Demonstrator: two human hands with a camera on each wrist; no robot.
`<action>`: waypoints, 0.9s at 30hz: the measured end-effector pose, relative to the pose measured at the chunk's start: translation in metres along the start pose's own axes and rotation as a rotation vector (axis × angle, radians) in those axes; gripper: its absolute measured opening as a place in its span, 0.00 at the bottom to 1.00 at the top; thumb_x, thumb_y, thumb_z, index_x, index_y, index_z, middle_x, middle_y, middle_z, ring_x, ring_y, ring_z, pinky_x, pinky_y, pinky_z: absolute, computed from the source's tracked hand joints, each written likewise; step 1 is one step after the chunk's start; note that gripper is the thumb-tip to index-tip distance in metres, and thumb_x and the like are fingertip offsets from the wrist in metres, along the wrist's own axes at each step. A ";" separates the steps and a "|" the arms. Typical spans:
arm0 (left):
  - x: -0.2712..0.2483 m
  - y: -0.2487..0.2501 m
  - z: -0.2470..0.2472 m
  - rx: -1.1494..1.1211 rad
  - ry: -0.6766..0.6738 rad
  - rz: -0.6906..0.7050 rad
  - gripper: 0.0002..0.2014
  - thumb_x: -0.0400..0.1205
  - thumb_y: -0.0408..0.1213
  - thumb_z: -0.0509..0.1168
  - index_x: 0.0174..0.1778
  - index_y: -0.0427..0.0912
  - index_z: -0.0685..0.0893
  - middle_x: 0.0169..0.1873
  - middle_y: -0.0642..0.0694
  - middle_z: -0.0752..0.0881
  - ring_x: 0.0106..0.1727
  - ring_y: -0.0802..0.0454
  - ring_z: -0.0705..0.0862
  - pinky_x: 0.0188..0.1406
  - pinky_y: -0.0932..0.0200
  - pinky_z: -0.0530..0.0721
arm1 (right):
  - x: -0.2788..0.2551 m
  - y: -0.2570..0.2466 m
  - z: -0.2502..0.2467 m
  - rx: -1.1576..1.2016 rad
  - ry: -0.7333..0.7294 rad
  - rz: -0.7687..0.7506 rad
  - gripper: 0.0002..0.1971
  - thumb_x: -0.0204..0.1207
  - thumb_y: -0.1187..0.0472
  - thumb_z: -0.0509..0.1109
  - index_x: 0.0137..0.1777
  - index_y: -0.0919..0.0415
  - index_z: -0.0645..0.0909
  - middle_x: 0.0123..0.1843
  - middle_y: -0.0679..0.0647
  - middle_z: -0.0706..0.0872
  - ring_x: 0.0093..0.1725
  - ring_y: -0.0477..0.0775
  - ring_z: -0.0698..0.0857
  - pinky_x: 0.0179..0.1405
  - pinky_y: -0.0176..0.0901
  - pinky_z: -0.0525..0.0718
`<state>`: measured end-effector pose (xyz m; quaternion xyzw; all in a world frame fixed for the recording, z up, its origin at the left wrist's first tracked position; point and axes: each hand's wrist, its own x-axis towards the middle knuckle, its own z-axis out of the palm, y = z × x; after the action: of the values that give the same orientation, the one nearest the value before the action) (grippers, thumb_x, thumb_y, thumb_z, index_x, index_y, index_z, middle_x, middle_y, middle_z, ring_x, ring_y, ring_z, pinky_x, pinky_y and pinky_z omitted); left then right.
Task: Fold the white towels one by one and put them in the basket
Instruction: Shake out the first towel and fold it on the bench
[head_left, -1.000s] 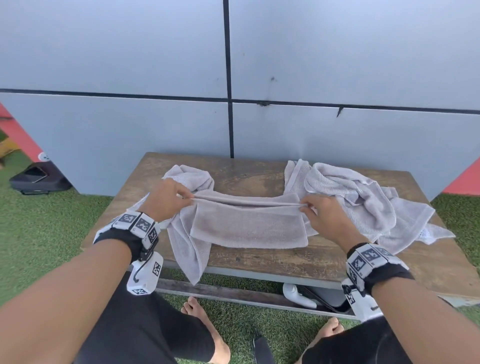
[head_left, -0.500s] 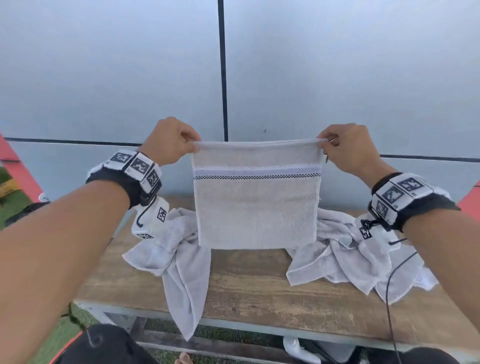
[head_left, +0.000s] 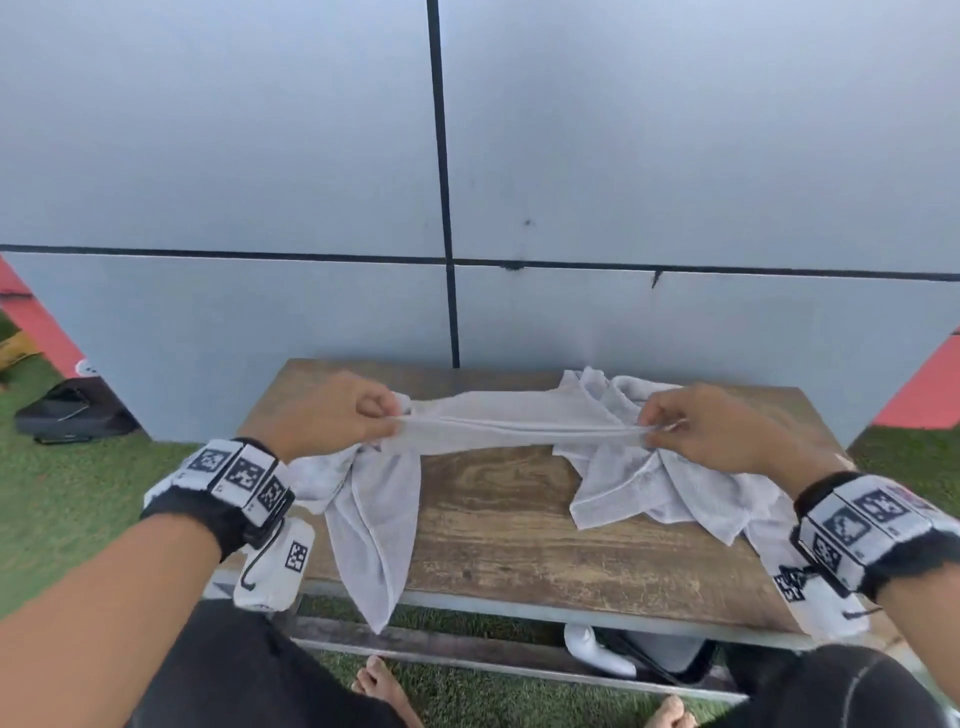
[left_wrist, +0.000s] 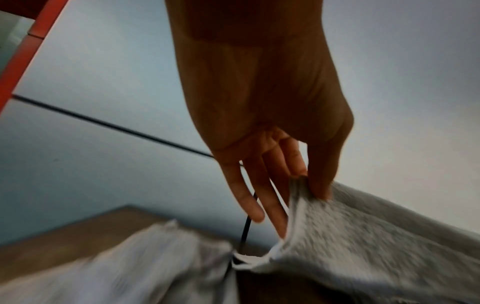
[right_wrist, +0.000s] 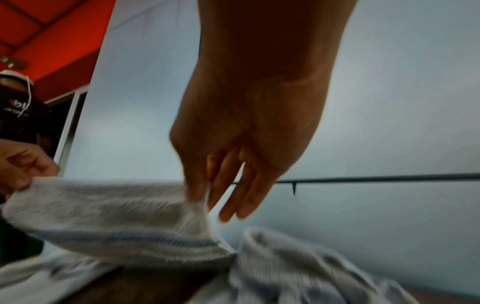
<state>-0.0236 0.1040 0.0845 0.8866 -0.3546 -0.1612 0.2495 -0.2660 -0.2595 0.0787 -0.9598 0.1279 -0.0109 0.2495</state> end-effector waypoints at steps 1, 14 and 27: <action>-0.008 -0.009 0.012 -0.027 -0.111 -0.029 0.04 0.78 0.46 0.76 0.43 0.53 0.89 0.36 0.59 0.93 0.37 0.65 0.87 0.46 0.64 0.82 | -0.009 0.004 0.011 -0.029 -0.144 0.011 0.10 0.76 0.57 0.77 0.39 0.39 0.83 0.44 0.40 0.90 0.45 0.41 0.87 0.50 0.39 0.82; -0.009 -0.028 0.065 -0.024 -0.218 -0.106 0.08 0.82 0.41 0.73 0.37 0.49 0.88 0.26 0.62 0.87 0.30 0.67 0.84 0.36 0.69 0.76 | 0.006 0.011 0.062 0.028 -0.228 0.153 0.03 0.79 0.58 0.74 0.49 0.56 0.85 0.46 0.47 0.91 0.49 0.48 0.88 0.50 0.43 0.82; 0.077 -0.061 0.098 0.004 0.043 -0.190 0.10 0.78 0.31 0.70 0.35 0.27 0.87 0.26 0.41 0.80 0.29 0.51 0.73 0.35 0.55 0.73 | 0.105 0.018 0.110 -0.111 0.035 0.169 0.05 0.79 0.66 0.66 0.45 0.60 0.84 0.40 0.52 0.87 0.41 0.54 0.84 0.35 0.40 0.75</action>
<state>0.0181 0.0554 -0.0384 0.9199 -0.2639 -0.1641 0.2390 -0.1597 -0.2482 -0.0310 -0.9576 0.2130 0.0004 0.1938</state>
